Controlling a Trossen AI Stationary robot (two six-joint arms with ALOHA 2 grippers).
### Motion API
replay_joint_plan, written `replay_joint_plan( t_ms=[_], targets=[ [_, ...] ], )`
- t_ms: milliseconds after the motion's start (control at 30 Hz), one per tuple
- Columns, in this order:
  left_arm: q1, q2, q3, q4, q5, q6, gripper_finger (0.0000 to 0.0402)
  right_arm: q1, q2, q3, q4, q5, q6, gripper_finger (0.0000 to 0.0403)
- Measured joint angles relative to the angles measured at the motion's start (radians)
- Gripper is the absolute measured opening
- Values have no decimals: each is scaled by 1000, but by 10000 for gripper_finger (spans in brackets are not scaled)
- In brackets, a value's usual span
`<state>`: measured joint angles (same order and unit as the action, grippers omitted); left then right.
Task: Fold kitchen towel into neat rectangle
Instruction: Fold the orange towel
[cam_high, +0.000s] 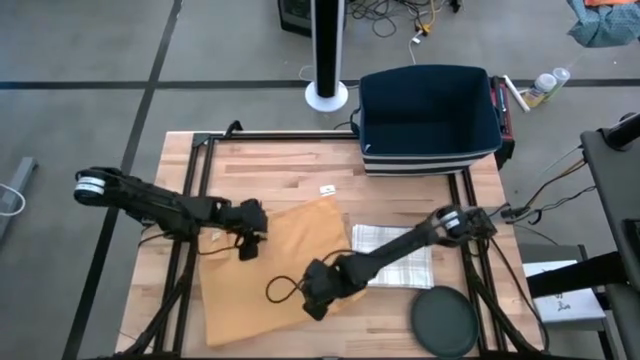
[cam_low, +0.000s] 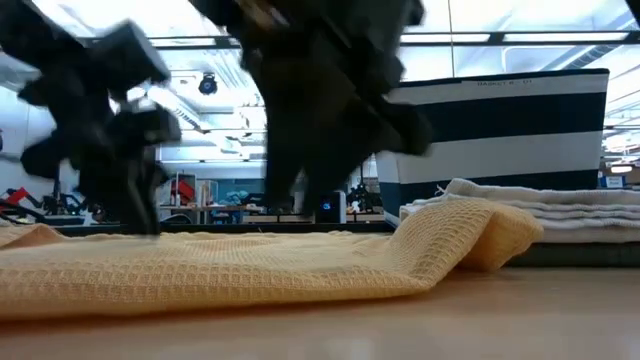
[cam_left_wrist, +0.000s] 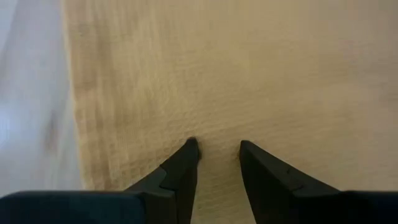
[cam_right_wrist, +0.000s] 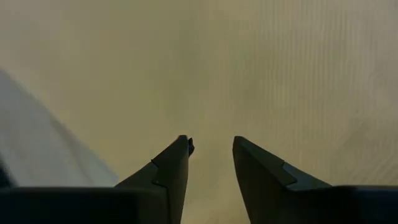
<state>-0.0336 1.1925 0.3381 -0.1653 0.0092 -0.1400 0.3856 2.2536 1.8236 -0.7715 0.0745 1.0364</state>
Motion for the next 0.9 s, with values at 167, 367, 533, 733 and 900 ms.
replay_joint_plan(
  t_ms=[167, 367, 533, 733, 900],
  targets=[
    [-40, 4, -33, 18, 80, -73, 114, -16, 50, 3, 5, -31, 18, 137],
    [-156, -19, -43, 25, 115, -264, 114, -111, 70, 5, -5, 1, -93, 141],
    [-276, -18, -52, 37, 113, -463, 114, -218, 73, 11, 9, 58, -220, 134],
    [-442, -12, -66, 151, 40, -692, 114, -340, 81, 37, 16, 145, -425, 136],
    [-556, -3, -68, 369, -101, -784, 114, -371, 86, 127, -1, 165, -598, 140]
  ],
)
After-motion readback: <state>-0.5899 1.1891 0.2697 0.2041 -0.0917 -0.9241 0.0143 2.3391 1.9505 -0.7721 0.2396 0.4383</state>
